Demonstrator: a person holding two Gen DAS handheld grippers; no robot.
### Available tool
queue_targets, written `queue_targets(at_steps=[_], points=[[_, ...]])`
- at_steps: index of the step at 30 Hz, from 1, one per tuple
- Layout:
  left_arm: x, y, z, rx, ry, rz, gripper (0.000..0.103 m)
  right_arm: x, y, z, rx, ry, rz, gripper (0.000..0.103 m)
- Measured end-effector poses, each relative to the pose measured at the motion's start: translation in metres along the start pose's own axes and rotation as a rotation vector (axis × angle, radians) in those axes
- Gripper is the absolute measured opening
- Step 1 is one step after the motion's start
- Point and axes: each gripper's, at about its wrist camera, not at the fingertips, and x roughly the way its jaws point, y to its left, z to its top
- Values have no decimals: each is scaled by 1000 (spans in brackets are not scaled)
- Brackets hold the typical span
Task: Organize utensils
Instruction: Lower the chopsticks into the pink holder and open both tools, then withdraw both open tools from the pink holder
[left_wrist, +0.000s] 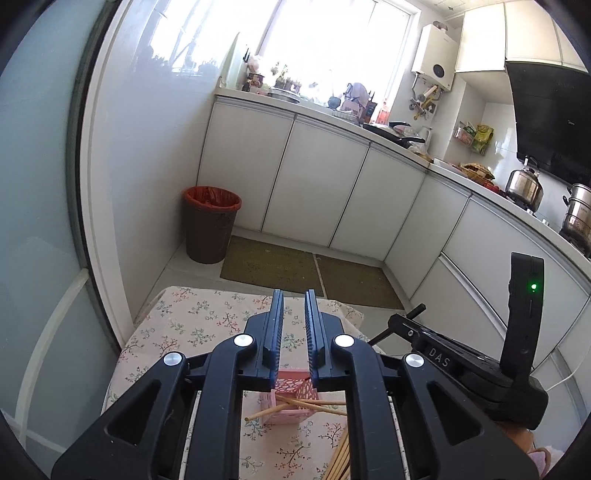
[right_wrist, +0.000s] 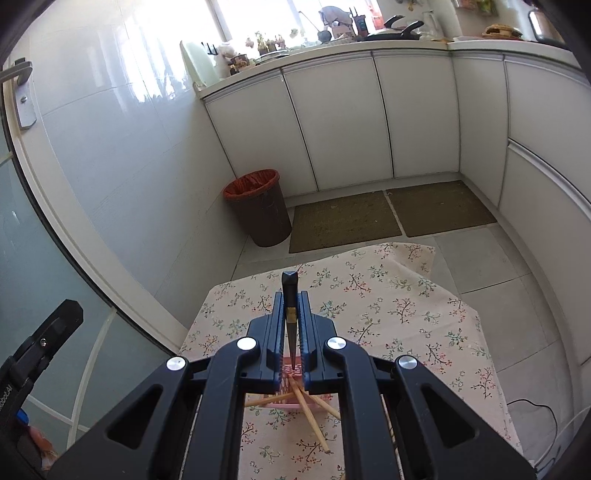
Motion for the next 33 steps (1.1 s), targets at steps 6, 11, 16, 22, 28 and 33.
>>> queue_targets(at_steps=[6,11,16,22,28,33], points=[[1,8,-3,-9,8,76,19,8,7,-9,-30,1,1,33],[-13,0,-1,4,5,110,22,-37,14,-12,-107,-71,-104,38],[-26,-20,-9,25,14,109,32,-78,11,-24,-145,-112,-199,43],[-44,-42,-27,70,26,110,43,-114,-5,-43,-105,-134,-251,56],[-54,-59,-47,106,35,121,65,-135,-24,-61,-47,-140,-277,71],[-61,-70,-58,135,40,120,67,-150,-37,-73,-12,-150,-304,81]])
